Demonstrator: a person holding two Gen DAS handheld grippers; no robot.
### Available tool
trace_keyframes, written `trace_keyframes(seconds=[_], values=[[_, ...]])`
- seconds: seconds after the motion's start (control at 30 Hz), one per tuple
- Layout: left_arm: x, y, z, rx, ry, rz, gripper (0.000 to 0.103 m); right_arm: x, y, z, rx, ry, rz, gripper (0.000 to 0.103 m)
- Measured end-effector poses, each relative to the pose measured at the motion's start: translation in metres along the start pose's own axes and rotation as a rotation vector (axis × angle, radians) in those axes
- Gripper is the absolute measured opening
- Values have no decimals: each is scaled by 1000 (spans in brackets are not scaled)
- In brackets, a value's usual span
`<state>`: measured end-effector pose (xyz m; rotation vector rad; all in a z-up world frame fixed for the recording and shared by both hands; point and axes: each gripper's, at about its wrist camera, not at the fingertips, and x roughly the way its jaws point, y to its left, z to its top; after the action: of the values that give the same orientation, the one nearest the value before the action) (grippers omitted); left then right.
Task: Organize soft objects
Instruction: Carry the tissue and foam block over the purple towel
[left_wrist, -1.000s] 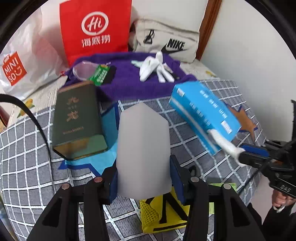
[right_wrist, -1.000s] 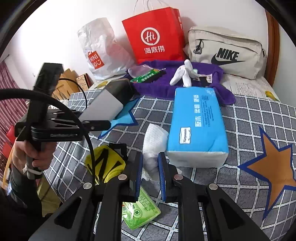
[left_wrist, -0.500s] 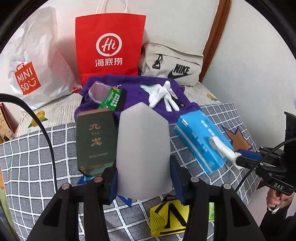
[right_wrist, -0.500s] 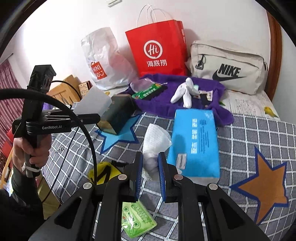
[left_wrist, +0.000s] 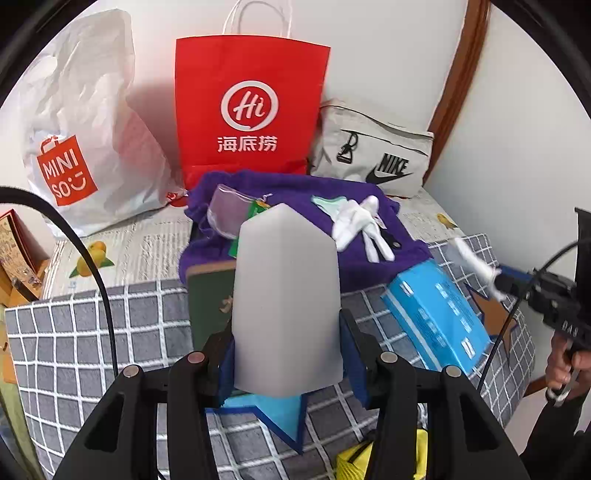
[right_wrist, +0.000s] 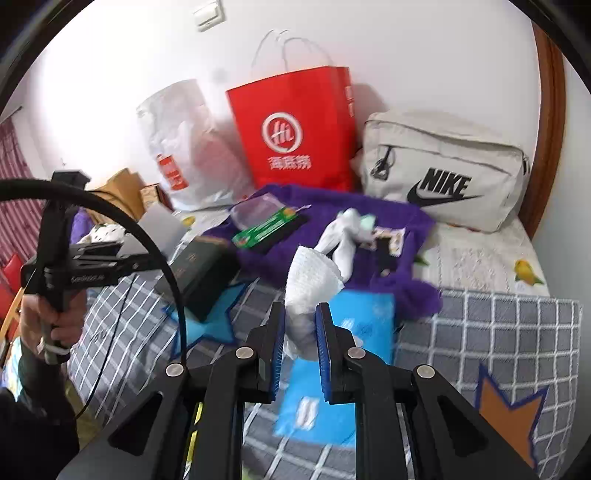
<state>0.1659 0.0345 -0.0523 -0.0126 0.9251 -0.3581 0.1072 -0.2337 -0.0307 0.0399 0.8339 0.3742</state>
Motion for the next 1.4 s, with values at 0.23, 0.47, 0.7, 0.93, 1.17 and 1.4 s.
trace_keyframes(seconds=[0.23, 0.47, 0.7, 0.93, 1.17, 1.4], values=[[12, 13, 31, -23, -11, 21, 46, 21, -27, 47, 27, -30, -9, 17], [30, 19, 70, -36, -17, 34, 46, 64, -53, 87, 72, -22, 8, 17], [61, 15, 105, -31, 0, 25, 46, 116, -80, 115, 131, 24, 28, 17], [100, 10, 121, -44, 21, -13, 46, 159, -99, 113, 152, 78, -2, 17], [131, 9, 117, -41, 67, -28, 46, 181, -107, 109, 134, 133, -14, 17], [145, 11, 118, -43, 87, -37, 47, 193, -115, 106, 139, 156, -26, 17]])
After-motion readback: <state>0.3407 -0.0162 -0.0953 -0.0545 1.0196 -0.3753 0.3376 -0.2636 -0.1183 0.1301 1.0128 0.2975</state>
